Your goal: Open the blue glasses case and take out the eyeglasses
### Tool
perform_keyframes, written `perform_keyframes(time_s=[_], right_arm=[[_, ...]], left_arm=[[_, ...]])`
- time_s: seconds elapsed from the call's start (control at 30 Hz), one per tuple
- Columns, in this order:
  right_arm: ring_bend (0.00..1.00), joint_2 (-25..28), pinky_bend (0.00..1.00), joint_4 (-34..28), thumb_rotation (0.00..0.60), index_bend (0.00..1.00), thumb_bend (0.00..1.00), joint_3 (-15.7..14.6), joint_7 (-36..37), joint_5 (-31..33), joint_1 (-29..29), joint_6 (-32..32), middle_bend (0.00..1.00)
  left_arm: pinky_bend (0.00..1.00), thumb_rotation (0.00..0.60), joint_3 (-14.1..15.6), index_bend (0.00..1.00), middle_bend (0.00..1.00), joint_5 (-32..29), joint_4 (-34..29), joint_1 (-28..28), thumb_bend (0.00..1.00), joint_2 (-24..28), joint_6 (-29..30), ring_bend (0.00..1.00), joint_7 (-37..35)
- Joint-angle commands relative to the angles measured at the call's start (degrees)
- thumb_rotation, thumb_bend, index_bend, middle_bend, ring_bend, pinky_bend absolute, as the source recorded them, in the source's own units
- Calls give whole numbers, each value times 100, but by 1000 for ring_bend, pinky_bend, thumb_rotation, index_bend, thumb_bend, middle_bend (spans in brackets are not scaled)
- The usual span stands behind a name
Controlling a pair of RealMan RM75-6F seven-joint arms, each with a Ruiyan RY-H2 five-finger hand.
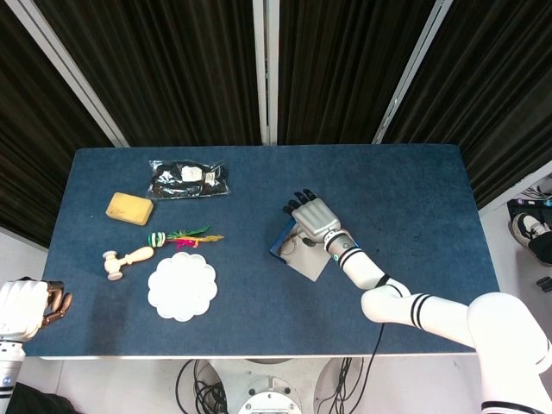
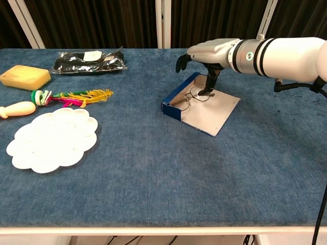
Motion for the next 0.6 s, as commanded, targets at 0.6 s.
perform_keyframes(time_s=[0.6], right_arm=[[0, -378, 0, 612, 600, 378, 318, -50, 179, -72, 274, -186, 170]], left_arm=[[657, 600, 1, 840, 981, 9, 15, -4, 387, 3, -2, 834, -37]])
